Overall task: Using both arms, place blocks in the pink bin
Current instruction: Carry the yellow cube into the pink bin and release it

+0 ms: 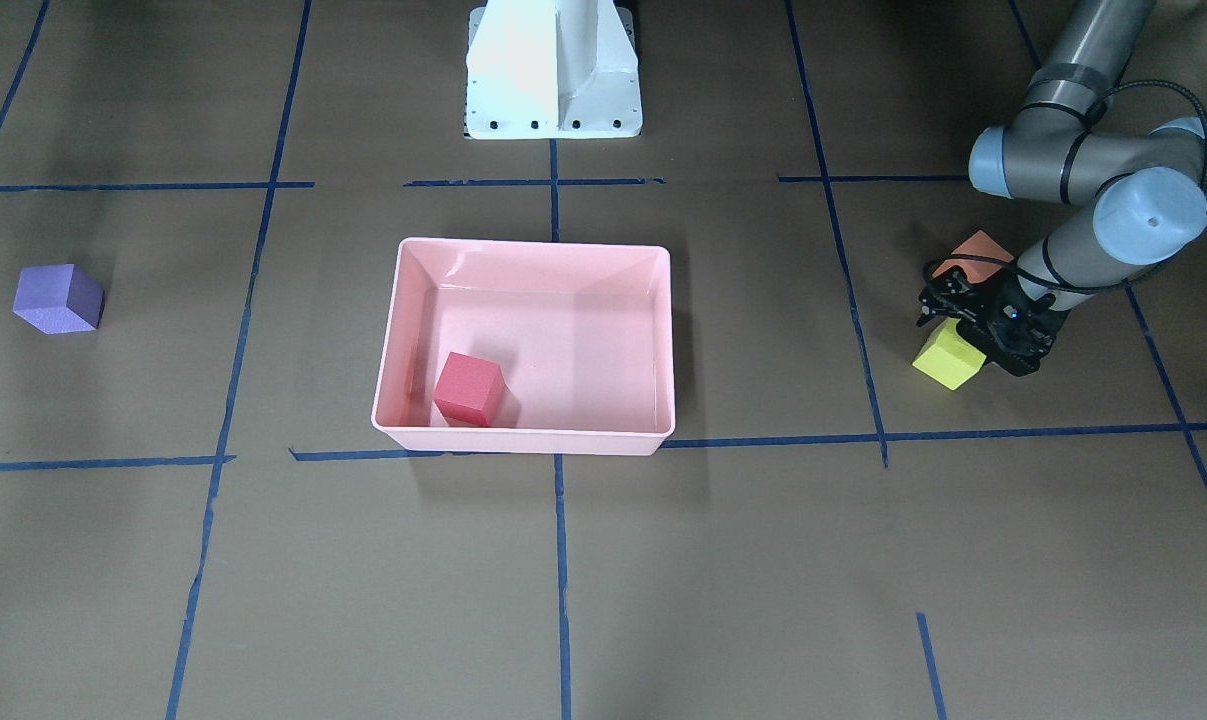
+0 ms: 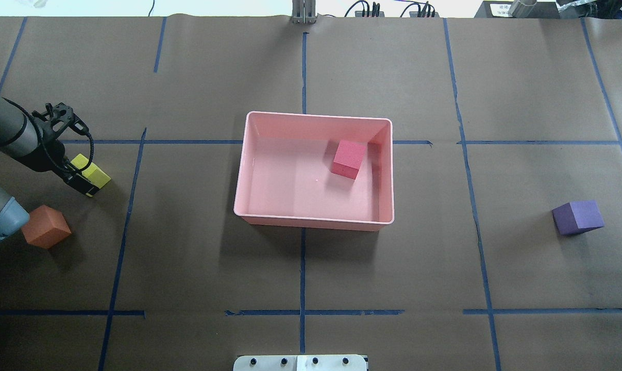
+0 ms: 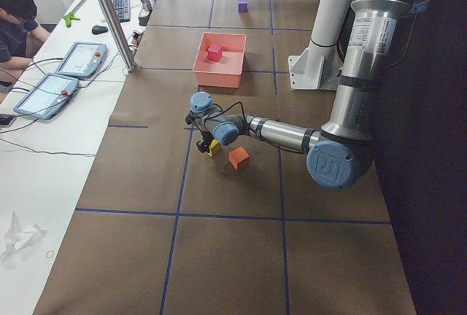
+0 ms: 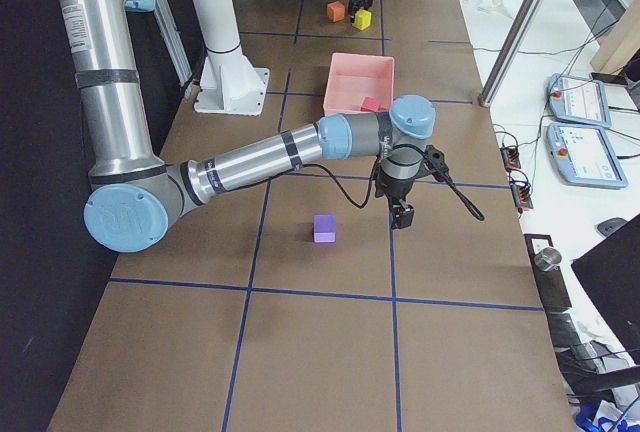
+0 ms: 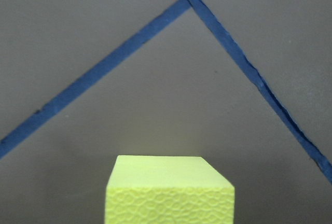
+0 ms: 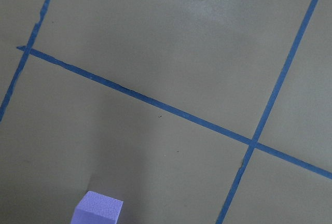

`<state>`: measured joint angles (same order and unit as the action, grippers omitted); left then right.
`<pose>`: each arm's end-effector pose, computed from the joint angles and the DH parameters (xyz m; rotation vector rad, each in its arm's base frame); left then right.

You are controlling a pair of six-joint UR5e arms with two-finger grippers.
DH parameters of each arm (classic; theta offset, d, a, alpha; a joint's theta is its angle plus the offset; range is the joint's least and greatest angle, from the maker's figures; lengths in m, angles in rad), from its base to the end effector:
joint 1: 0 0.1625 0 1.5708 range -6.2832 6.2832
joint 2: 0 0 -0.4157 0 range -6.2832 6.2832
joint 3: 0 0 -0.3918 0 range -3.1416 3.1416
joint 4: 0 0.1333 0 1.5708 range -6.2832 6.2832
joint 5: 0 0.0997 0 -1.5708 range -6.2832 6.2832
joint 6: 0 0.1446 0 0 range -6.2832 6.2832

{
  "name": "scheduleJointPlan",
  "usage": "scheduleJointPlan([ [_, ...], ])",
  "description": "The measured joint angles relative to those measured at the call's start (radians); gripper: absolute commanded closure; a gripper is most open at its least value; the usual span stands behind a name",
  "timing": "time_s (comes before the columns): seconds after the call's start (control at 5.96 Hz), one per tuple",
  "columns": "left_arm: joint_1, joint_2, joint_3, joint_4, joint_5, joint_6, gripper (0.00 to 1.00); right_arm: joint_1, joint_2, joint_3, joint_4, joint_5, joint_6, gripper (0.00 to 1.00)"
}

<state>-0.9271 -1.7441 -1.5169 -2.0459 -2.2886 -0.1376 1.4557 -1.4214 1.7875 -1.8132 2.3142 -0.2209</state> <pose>0.3321 -0.5063 0.5597 0.2656 0.8769 0.6841 -0.0268 -0.5403 0.5266 0.1579 -0.7395 -0.3659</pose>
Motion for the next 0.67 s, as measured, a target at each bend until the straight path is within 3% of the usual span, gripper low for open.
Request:
scheduleJointPlan([
  [0.17,0.003,-0.007,0.002,0.002,0.001,0.0,0.44,0.0,-0.001,0.0,0.0,0.001,0.0,0.0],
  [0.67,-0.016,-0.064,-0.043,0.026,-0.002,-0.064,0.43,0.007,-0.028,0.0,0.002,0.002,-0.039,0.0],
])
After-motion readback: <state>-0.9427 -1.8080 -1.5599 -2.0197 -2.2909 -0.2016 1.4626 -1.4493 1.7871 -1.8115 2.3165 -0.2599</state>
